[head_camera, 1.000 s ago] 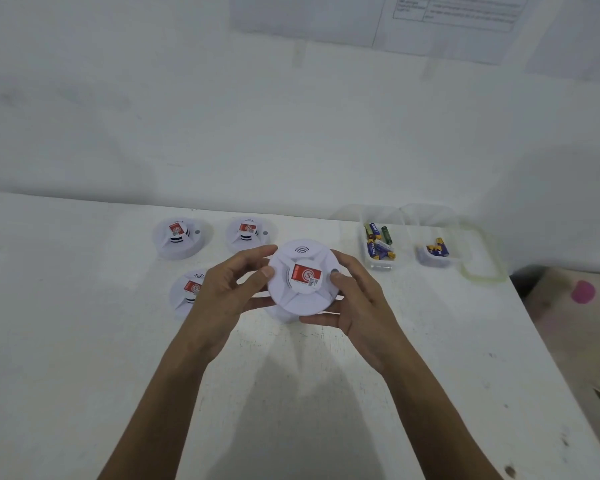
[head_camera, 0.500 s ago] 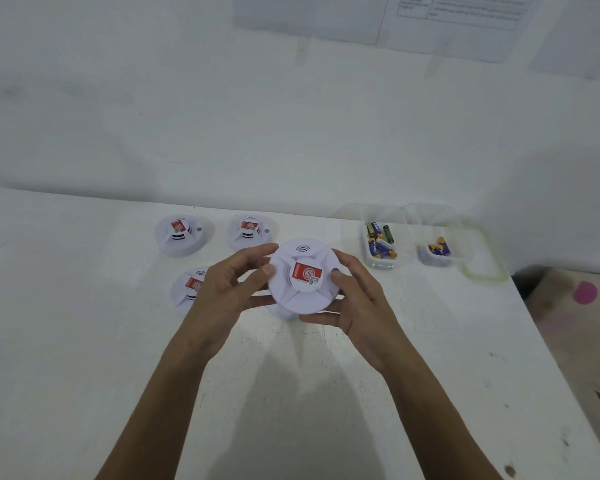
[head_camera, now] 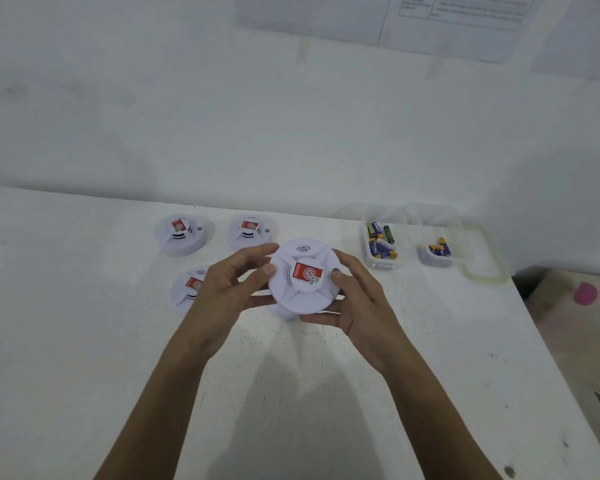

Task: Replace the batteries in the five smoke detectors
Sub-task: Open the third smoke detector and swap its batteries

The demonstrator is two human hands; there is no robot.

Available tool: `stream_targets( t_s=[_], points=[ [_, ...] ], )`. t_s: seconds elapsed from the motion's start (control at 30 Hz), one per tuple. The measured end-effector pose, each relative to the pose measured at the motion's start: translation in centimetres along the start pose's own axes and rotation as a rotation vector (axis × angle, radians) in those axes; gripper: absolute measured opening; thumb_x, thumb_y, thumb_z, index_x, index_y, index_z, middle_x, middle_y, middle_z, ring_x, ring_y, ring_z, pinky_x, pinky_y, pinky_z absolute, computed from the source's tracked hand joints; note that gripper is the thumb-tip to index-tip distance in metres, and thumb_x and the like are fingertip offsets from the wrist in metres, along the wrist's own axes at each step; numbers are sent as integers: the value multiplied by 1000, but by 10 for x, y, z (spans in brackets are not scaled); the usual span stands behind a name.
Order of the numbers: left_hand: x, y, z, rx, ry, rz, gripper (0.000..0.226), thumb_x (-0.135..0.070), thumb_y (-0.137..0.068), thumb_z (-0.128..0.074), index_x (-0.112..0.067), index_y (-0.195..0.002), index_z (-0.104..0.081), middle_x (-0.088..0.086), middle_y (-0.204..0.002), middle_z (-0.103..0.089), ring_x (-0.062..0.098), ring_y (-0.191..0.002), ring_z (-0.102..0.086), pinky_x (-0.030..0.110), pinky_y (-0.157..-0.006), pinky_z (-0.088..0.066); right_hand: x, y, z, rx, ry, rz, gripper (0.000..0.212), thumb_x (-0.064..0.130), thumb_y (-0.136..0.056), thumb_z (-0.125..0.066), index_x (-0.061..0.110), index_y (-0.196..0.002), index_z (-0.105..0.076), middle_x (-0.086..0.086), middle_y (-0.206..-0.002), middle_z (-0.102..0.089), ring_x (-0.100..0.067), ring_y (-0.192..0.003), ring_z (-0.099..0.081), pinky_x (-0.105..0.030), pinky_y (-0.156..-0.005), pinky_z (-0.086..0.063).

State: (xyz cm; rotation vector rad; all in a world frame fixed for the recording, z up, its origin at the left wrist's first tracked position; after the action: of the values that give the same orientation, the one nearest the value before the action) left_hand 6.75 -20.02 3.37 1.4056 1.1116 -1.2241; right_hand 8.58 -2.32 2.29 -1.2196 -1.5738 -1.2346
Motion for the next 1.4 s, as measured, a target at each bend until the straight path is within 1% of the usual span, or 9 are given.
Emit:
stream_targets(
  t_s=[0.13,0.27,0.4,0.63,0.87,1.17,1.23,1.3,1.4],
  points=[
    [0,0,0,9,-2,-2,45,-32,-82,-59,-20,-125,-60,1,-114,-69,19,-103,-67,35,-81,-58,-1,-1,1,-5,-11,2,26,18,-98,-47,28,-120,-55,2,-127,-59,-26,-105,-66,-41,-75,-59],
    [1,-1,1,6,4,-2,47,-33,-80,-59,-20,-125,-60,1,-115,-68,19,-104,-67,36,-83,-58,-5,-3,2,-23,-44,-21,30,19,-97,-47,25,-126,-54,-3,-130,-58,-31,-108,-64,-50,-82,-57],
    [2,-3,1,0,-2,-4,45,-32,-81,-59,-20,-124,-60,-1,-114,-69,18,-103,-67,33,-81,-58,-9,-6,3,-38,-73,-42,28,24,-91,-51,29,-119,-55,-3,-131,-56,-27,-107,-64,-43,-78,-59],
    [6,-11,0,-25,22,-11,34,-19,-91,-57,-19,-124,-61,2,-114,-68,19,-103,-67,34,-79,-58,-2,-9,7,-28,0,2,41,13,-94,-54,22,-135,-49,-3,-127,-62,-26,-107,-66,-49,-83,-57],
    [15,-44,-5,-141,43,-8,23,-13,-92,-59,-11,-115,-64,6,-113,-69,20,-96,-70,28,-71,-58,8,-28,27,-204,93,75,24,16,-92,-61,14,-114,-51,-8,-103,-70,-22,-88,-72,-33,-71,-60],
    [39,-117,-23,-197,-130,12,26,-10,-92,-59,-11,-117,-64,0,-108,-67,8,-91,-66,16,-64,-55,-9,-96,59,-385,327,85,33,25,-94,-58,15,-125,-56,-6,-115,-64,-16,-97,-65,-29,-76,-60],
    [53,-135,-23,-182,-210,43,29,-9,-92,-58,-10,-121,-63,2,-112,-67,13,-92,-66,18,-68,-57,-15,-111,62,-392,391,57,36,16,-93,-57,14,-129,-55,-5,-115,-63,-14,-95,-64,-29,-76,-59],
    [63,-149,-24,-162,-316,73,32,-8,-92,-57,-9,-124,-62,4,-118,-67,20,-98,-66,32,-81,-58,-21,-124,64,-388,467,27,36,7,-92,-53,11,-127,-55,-5,-111,-63,-17,-94,-63,-35,-80,-58],
    [74,-163,-29,-133,-438,103,33,-3,-92,-52,-4,-123,-62,10,-121,-66,24,-99,-66,42,-94,-52,-29,-141,67,-400,596,-9,25,4,-90,-48,2,-112,-59,-12,-101,-63,-25,-89,-61,-34,-77,-57]
  ],
)
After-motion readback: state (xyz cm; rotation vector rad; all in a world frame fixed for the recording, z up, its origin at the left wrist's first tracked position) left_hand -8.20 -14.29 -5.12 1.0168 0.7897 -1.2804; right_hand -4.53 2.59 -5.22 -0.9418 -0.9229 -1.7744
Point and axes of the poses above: each hand's wrist, its own y-axis away from the middle knuckle, its own z-axis out of the back of the hand, x = y × z, the point moved 8 cm from there along -y, towards the middle knuckle
